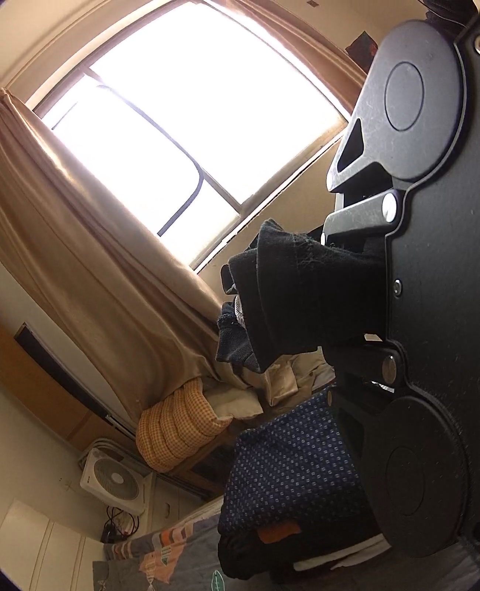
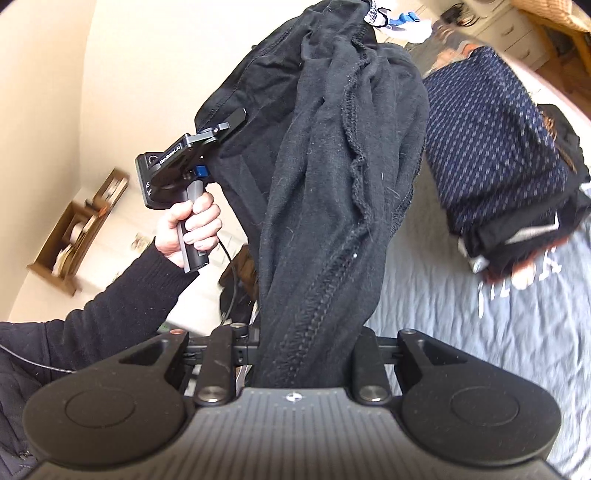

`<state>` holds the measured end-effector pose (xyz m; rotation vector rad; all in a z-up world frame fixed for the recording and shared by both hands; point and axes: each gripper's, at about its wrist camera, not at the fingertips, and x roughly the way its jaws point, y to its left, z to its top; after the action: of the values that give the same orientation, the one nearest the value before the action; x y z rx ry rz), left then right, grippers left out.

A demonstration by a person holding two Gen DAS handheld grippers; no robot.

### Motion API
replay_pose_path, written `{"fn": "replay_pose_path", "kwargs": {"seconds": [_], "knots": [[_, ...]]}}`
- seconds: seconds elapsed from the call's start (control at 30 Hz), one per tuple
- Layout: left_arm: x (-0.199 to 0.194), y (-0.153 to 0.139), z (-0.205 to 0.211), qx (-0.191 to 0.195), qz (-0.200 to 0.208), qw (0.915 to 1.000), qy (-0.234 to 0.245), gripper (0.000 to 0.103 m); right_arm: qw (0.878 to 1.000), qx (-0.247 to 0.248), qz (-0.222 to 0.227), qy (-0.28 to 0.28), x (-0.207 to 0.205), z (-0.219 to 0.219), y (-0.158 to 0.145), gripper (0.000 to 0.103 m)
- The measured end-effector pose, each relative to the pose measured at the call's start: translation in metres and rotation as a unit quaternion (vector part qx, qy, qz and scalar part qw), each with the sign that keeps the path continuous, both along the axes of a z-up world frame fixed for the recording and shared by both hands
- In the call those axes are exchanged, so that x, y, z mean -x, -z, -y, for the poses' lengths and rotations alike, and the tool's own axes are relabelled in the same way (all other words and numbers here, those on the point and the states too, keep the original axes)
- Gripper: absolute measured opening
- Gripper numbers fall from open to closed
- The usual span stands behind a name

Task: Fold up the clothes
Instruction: 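Lift the folded black shirt with both tools and carry it toward the clothes stack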

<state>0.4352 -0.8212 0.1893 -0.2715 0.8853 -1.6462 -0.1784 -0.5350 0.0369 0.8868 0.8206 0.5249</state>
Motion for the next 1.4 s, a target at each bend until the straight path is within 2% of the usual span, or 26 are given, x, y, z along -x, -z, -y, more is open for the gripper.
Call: {"fn": "replay_pose_path", "kwargs": {"seconds": [0.03,0.1,0.23,0.4,0.6,0.8,0.97,1.03,1.1,1.23,1.3,1.37,1.4], "knots": [[-0.012,0.007,0.008,0.0,-0.005,1.0,0.007,0.018,1.0,0.0,-0.003,0.007,-0.007,-0.003,0.002,0.025],[-0.036,0.022,0.023,-0.001,-0.016,0.9996,0.021,0.018,0.999,-0.014,-0.04,-0.022,-0.022,-0.011,0.01,0.025],[-0.086,0.049,0.056,-0.009,-0.035,0.9987,0.035,0.018,0.997,-0.012,-0.077,-0.017,-0.064,-0.02,0.033,0.025],[-0.128,0.062,0.09,-0.018,-0.033,0.9984,0.042,0.018,0.995,0.007,-0.099,-0.017,-0.122,-0.019,0.061,0.025],[-0.168,0.064,0.137,-0.017,-0.017,0.999,0.038,0.018,0.993,0.037,-0.105,-0.028,-0.195,-0.013,0.089,0.024],[-0.189,0.089,0.174,-0.031,-0.01,0.9989,0.033,0.018,0.988,0.065,-0.136,-0.037,-0.247,-0.002,0.126,0.025],[-0.202,0.128,0.19,-0.076,-0.014,0.9968,0.023,0.018,0.974,0.124,-0.185,-0.034,-0.262,0.008,0.171,0.026],[-0.21,0.139,0.195,-0.093,-0.009,0.9955,0.017,0.018,0.965,0.159,-0.206,-0.031,-0.263,0.01,0.187,0.03],[-0.218,0.146,0.196,-0.109,-0.006,0.994,0.009,0.02,0.962,0.17,-0.212,-0.02,-0.258,0.011,0.194,0.035],[-0.238,0.143,0.188,-0.126,0.001,0.992,-0.008,0.033,0.959,0.188,-0.213,0.003,-0.241,0.016,0.186,0.057],[-0.248,0.136,0.181,-0.132,0.012,0.9909,-0.021,0.034,0.954,0.207,-0.215,0.017,-0.236,0.027,0.172,0.065],[-0.258,0.127,0.171,-0.137,0.023,0.9894,-0.04,0.051,0.948,0.23,-0.216,0.034,-0.231,0.041,0.155,0.067],[-0.263,0.12,0.164,-0.135,0.032,0.9888,-0.056,0.053,0.946,0.238,-0.214,0.045,-0.228,0.049,0.146,0.067]]}}
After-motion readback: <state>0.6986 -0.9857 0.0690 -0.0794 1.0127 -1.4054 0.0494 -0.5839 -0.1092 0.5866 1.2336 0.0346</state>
